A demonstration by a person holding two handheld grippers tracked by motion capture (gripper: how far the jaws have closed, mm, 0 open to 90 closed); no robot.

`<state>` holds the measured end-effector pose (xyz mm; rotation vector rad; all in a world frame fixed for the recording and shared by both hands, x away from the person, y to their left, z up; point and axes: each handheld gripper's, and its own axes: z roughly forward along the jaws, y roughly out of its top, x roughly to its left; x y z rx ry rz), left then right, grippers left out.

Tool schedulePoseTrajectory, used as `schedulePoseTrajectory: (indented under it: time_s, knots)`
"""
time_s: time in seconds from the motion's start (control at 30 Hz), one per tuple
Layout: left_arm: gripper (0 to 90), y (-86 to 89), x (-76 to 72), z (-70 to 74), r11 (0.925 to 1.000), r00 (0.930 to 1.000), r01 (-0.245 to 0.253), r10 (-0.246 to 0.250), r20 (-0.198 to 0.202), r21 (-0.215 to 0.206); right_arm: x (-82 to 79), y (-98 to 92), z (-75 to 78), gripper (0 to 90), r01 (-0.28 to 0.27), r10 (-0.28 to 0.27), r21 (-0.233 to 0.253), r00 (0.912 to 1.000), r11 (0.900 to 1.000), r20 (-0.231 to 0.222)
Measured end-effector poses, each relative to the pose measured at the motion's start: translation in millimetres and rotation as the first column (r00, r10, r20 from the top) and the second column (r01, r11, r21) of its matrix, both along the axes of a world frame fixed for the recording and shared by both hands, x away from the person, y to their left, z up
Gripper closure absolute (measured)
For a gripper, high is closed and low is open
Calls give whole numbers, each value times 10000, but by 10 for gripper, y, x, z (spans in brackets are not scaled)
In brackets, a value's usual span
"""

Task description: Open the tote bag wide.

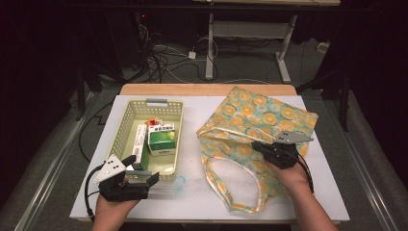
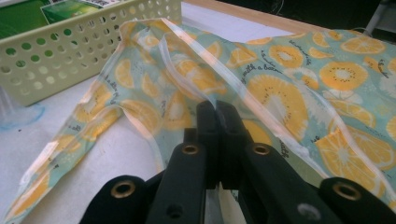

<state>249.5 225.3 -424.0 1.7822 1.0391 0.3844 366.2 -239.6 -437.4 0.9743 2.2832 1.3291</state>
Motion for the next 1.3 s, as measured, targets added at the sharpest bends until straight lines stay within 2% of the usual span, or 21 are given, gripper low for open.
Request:
schedulePoseTrajectory:
  time_s: [0.1,0.17,0.3,0.47,0.67,1.0,1.23,1.3]
  knots:
    - [0,44,11,4,9999,9999,-144,144,-1,12,-1,5,14,900,30,-30,61,10000,10000,13]
    - [0,69,26,5,9998,9998,-198,198,17,-16,-10,-1,54,900,41,-42,269,10000,9996,12]
    - [0,108,84,12,9996,9996,-269,269,29,102,-7,14,130,900,73,-75,281,9999,9996,104]
    - [0,172,136,30,9983,9983,-576,576,50,-4,-10,12,159,900,138,-141,359,9999,9993,71]
    - [0,190,190,-12,9967,9969,-783,786,-104,235,-63,-15,149,900,257,-270,482,9993,9985,248]
    - [0,200,258,-21,9929,9933,-1114,1125,-262,422,-111,-75,87,900,194,-201,261,9995,9995,245]
    - [0,130,361,-27,9893,9904,-1241,1282,-516,762,-117,-106,78,900,223,-230,306,9995,9993,199]
    - [0,114,395,-19,9886,9888,-1318,1363,-601,731,-118,-116,80,900,216,-222,299,9995,9993,211]
